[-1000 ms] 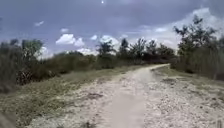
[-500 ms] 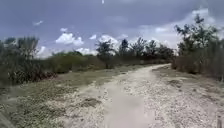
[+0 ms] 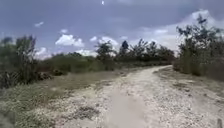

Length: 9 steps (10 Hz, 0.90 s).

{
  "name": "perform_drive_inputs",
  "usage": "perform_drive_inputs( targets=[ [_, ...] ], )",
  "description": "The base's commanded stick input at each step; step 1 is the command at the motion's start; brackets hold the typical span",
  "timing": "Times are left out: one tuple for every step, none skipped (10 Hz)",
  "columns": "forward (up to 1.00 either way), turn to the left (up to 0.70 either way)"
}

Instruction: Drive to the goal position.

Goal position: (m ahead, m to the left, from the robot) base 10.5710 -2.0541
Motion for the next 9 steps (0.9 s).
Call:
perform_drive_inputs(
  targets=[
    [0.5,0.01],
    [0.5,0.01],
    [0.5,0.01],
    [0.5,0.01],
    [0.5,0.01],
    [0.5,0.01],
    [0.5,0.01],
    [0.5,0.01],
    [0.5,0.01]
  ],
)
